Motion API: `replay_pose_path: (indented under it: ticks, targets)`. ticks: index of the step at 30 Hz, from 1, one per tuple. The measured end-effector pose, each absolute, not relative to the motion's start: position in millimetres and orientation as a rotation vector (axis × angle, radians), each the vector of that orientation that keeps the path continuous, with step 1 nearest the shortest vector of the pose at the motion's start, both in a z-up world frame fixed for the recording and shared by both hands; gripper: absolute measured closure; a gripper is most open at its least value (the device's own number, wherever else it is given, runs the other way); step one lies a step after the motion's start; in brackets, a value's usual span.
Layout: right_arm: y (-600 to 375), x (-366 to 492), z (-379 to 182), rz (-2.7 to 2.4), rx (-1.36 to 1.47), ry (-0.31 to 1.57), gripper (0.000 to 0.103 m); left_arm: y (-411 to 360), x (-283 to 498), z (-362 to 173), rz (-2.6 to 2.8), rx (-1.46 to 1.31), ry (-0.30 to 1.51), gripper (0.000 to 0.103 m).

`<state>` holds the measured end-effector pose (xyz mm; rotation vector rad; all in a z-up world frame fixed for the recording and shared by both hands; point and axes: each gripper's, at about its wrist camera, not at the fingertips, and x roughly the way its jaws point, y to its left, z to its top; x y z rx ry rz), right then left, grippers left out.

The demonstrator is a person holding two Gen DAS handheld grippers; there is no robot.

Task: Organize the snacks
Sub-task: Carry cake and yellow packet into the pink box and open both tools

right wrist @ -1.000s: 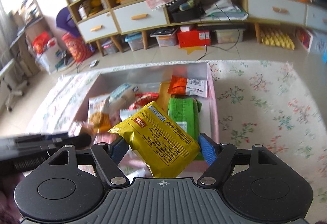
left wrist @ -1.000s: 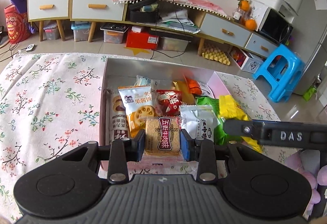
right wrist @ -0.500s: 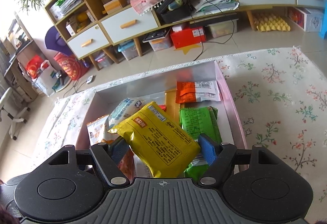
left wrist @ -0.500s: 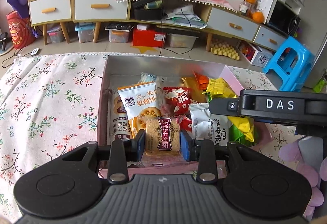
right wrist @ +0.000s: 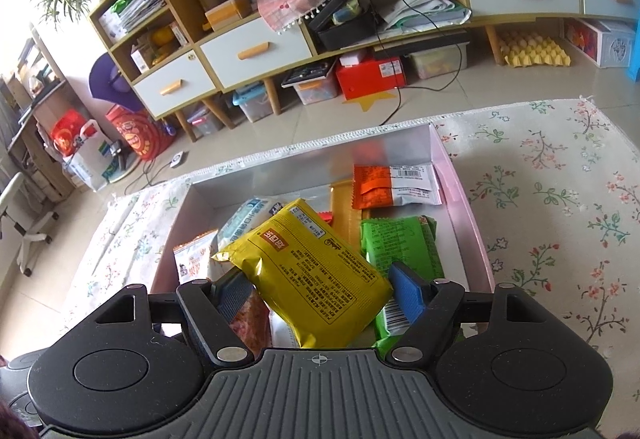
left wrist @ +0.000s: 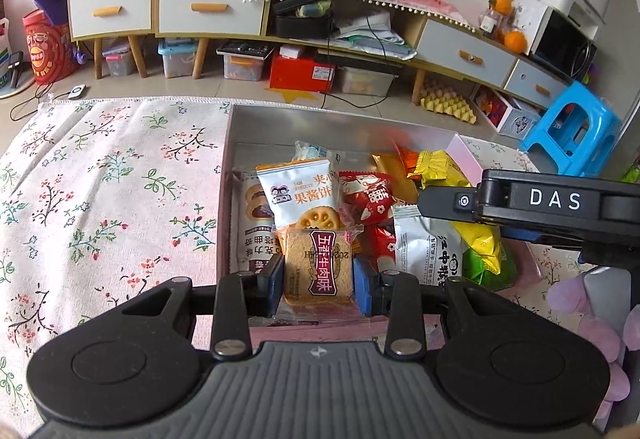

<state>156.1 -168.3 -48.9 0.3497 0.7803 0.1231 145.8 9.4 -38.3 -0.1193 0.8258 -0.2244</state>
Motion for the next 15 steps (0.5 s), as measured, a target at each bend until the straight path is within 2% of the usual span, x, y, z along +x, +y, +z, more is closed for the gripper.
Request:
replay_pose_path:
  ticks: [6,8,10,15]
  targets:
    - [-165.7,156.3,-47.2,0.148,0.368,0.771,0.026,10.7,143.7,-36.4,-0.228,-0.121,0.814,0.068]
    - [-165.8,156.2,-45.7,0.164,0.379,0.764,0.025,10.6,142.6,-35.3,-0.233,-0.126,0.807,0.053]
    - [-165.7,156.3,-44.0,0.174,0.386,0.766,0.019,10.4,141.5,-34.4,-0.243,-0.128,0.802,0.043]
    - [-163.7,153.9,-38.9,0.185,0.379,0.760,0.014,5.7,140.3,-33.2,-0.269,-0.098,0.807,0.031]
